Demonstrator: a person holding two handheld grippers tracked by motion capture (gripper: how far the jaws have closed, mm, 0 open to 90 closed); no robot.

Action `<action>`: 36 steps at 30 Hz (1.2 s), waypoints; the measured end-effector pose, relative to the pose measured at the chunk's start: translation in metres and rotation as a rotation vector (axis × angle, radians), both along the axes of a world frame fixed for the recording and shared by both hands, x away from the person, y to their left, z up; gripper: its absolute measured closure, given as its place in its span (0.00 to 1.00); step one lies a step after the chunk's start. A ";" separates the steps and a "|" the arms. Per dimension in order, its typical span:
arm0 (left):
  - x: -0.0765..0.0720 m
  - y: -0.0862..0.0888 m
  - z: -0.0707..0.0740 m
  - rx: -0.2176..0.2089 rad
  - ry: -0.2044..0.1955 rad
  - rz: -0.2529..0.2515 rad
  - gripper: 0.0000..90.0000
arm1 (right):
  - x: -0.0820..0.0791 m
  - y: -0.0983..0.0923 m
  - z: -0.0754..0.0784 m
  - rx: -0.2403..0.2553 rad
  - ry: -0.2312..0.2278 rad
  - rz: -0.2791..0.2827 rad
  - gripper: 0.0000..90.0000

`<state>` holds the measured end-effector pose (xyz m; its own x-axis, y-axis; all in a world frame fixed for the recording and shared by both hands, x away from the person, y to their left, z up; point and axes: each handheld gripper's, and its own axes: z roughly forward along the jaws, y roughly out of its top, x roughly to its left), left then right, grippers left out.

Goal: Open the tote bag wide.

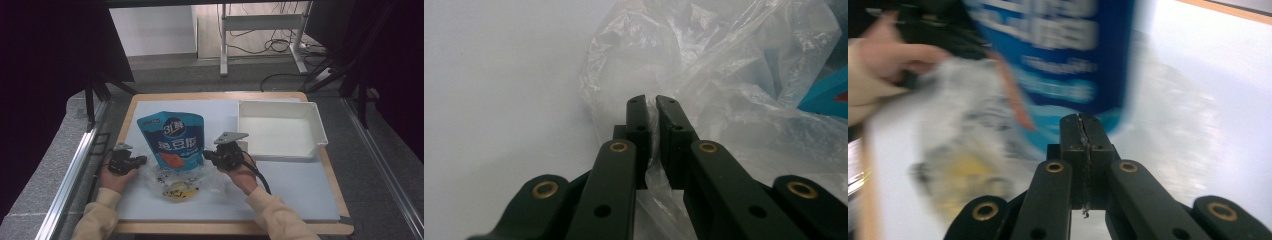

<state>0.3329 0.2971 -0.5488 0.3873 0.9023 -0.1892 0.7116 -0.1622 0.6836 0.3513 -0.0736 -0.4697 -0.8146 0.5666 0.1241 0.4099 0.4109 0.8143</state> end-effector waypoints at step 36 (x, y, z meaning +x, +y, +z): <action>0.001 -0.001 0.000 0.032 -0.025 0.024 0.94 | 0.002 0.004 -0.023 -0.061 0.015 -0.072 0.99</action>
